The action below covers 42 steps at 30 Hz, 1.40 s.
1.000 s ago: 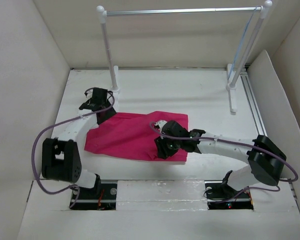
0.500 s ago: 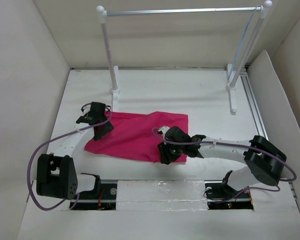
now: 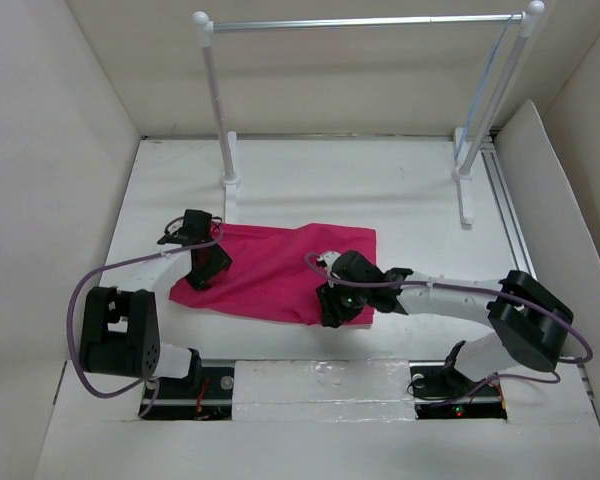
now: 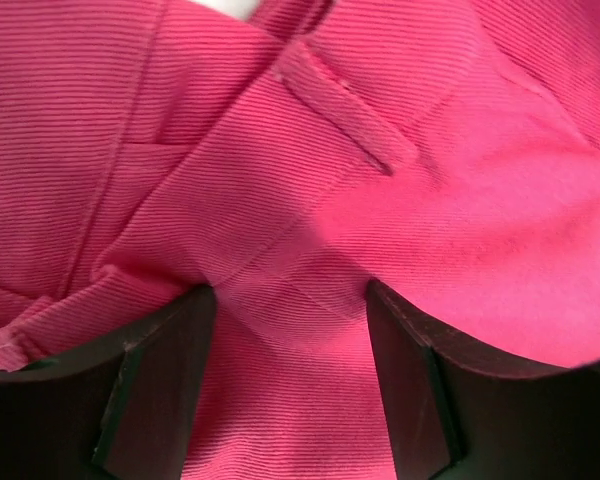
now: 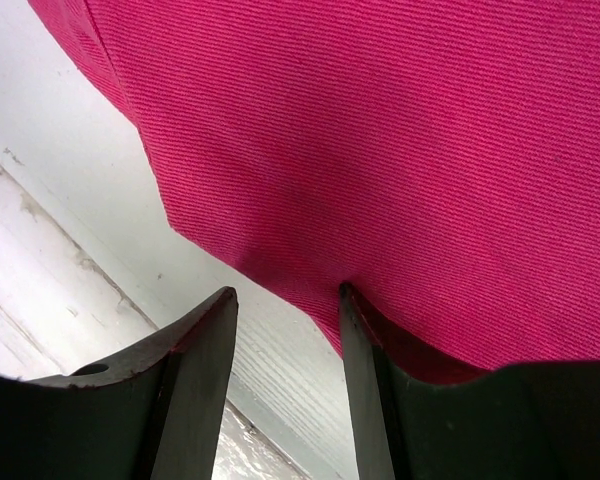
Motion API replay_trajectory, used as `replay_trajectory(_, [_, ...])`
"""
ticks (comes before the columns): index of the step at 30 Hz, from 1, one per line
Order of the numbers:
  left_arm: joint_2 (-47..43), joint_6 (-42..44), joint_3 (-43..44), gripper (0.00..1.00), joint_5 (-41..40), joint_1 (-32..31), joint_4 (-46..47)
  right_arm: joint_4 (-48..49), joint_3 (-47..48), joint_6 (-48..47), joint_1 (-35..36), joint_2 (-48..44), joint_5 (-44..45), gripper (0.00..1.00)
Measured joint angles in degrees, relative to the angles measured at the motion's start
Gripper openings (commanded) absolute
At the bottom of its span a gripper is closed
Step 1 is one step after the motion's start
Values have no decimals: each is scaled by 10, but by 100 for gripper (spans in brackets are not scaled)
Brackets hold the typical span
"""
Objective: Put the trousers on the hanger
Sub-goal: Fold the trousers at the center of the board.
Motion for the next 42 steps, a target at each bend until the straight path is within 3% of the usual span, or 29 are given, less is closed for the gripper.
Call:
replay_trajectory(9, [-41, -36, 9, 58, -40, 0, -18, -9, 5, -5, -12, 0, -7, 51])
replay_trajectory(13, [-70, -35, 63, 58, -79, 0, -28, -11, 6, -7, -16, 0, -9, 51])
replay_trajectory(19, [7, -30, 145, 52, -121, 0, -21, -19, 13, -12, -19, 0, -9, 51])
replay_trajectory(24, [93, -24, 148, 49, -138, 0, -28, -28, 21, -16, -20, 0, -9, 51])
replay_trajectory(28, [112, -25, 147, 51, -156, 21, -37, -29, 21, -17, -20, 0, -8, 51])
replay_trajectory(35, [60, 7, 105, 51, -123, 117, -3, -28, 19, -18, -20, -14, -8, 50])
replay_trajectory(42, [111, 34, 107, 50, -83, 113, 12, -28, 18, -33, -20, -17, -17, 51])
